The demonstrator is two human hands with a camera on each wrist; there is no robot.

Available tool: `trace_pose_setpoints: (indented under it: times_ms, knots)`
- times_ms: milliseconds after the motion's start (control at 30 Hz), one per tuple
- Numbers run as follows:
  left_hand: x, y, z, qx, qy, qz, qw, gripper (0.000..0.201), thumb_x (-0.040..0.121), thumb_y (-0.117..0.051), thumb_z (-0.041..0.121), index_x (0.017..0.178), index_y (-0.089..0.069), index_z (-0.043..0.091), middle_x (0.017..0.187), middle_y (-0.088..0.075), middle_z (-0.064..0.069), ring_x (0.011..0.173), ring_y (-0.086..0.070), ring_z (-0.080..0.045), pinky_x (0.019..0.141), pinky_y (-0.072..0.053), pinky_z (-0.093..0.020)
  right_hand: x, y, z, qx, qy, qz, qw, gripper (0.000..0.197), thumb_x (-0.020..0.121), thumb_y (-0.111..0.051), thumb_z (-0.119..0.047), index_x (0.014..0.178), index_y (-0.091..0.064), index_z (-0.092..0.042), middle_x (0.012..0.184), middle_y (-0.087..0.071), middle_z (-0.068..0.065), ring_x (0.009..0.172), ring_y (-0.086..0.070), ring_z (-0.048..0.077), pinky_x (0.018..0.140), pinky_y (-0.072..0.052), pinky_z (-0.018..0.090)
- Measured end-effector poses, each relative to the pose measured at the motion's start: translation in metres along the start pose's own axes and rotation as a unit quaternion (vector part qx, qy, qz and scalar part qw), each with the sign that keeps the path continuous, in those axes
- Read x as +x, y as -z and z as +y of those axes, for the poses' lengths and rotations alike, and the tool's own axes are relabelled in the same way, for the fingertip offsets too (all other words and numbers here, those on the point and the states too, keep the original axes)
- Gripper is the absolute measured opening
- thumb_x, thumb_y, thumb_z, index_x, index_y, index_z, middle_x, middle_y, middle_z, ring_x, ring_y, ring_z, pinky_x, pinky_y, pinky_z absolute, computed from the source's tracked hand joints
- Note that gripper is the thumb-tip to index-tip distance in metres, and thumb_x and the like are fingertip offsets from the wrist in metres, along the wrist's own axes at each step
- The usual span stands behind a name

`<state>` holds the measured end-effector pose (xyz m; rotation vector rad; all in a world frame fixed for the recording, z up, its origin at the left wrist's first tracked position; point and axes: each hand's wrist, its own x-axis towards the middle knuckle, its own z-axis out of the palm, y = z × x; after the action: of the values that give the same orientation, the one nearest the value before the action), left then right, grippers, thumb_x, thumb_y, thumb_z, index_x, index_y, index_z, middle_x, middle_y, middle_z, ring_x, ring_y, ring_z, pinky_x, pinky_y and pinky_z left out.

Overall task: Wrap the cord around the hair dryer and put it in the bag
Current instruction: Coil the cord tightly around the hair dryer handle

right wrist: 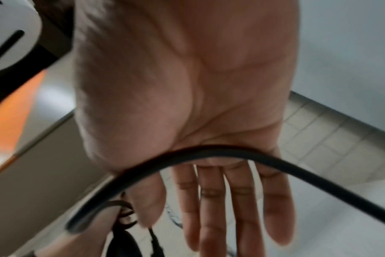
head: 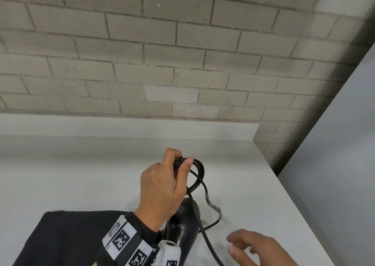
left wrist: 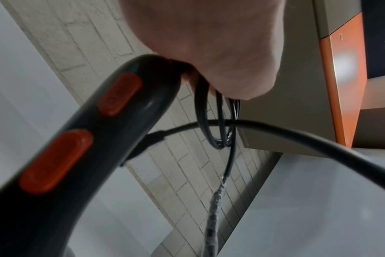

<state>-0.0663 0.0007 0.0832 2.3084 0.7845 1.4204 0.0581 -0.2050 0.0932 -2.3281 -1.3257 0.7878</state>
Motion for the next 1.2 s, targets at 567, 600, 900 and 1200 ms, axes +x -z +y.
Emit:
trace_pose_setpoints:
  times_ms: [567, 600, 900, 1200]
  knots:
    - [-0.002, 0.004, -0.007, 0.012, 0.003, -0.008, 1.0, 0.037, 0.102, -0.026, 0.058, 0.094, -0.044, 0.026, 0.048, -0.044, 0.013, 0.039, -0.046, -0.011, 0.039, -0.039, -0.029, 0.0, -0.004, -0.036, 0.349, 0.229, 0.139, 0.898, 0.02, 0.082, -0.064, -0.029, 0.099, -0.074, -0.033, 0.083, -0.072, 0.002, 0.072, -0.065, 0.004, 0.071, -0.047, 0.012]
    - [-0.002, 0.003, -0.008, 0.011, 0.008, -0.011, 1.0, 0.038, 0.101, -0.025, 0.059, 0.094, -0.044, 0.027, 0.048, -0.047, 0.012, 0.039, -0.047, -0.011, 0.039, -0.04, -0.03, -0.002, -0.001, -0.029, 0.361, 0.241, 0.146, 0.889, 0.021, 0.08, -0.07, -0.037, 0.099, -0.075, -0.031, 0.082, -0.072, 0.004, 0.071, -0.065, 0.007, 0.069, -0.049, 0.014]
    - [-0.001, 0.005, -0.008, -0.003, 0.022, -0.011, 1.0, 0.04, 0.1, -0.022, 0.063, 0.091, -0.043, 0.03, 0.046, -0.042, 0.009, 0.039, -0.045, -0.013, 0.041, -0.036, -0.026, -0.017, 0.004, 0.031, 0.297, 0.333, 0.265, 0.855, 0.046, 0.071, -0.062, 0.005, 0.096, -0.077, -0.03, 0.072, -0.074, 0.003, 0.049, -0.063, 0.021, 0.048, -0.051, 0.026]
    - [0.001, 0.002, 0.001, 0.004, 0.0, -0.024, 1.0, 0.043, 0.101, -0.028, 0.058, 0.091, -0.048, 0.022, 0.045, -0.038, 0.01, 0.038, -0.043, -0.012, 0.039, -0.034, -0.025, -0.015, 0.03, 0.037, 0.063, 0.34, 0.15, 0.926, 0.03, 0.088, -0.064, -0.015, 0.094, -0.068, -0.044, 0.082, -0.065, -0.015, 0.071, -0.064, 0.005, 0.064, -0.047, 0.016]
